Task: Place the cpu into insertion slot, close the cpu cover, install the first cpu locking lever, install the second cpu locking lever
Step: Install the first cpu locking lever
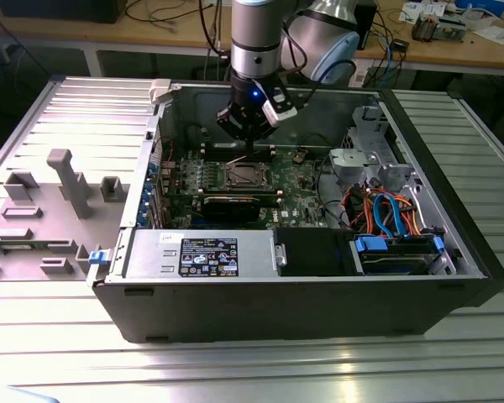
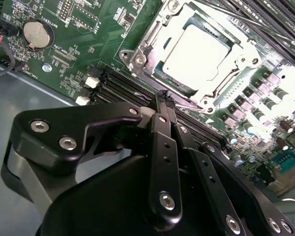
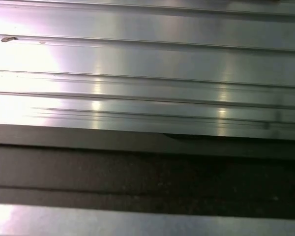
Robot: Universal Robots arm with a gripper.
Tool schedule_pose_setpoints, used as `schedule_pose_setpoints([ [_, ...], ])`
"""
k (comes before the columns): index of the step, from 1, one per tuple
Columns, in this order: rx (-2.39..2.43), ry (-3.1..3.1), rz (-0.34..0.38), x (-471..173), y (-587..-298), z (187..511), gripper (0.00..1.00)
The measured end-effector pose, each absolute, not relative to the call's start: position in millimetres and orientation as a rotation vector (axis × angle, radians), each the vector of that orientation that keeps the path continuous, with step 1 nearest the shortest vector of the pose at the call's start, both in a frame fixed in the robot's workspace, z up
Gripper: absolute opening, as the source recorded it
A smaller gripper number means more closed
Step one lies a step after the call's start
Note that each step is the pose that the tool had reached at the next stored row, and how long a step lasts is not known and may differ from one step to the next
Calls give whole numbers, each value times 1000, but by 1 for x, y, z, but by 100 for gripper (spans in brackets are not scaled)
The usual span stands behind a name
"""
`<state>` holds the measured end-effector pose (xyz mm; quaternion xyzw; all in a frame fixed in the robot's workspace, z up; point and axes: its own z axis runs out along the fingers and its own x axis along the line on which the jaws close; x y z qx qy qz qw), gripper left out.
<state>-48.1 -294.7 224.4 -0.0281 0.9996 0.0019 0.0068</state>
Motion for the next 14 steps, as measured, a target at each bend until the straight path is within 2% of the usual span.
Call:
schedule_pose_setpoints([
  [14,-66,3117,5,-40,-292,213,11],
])
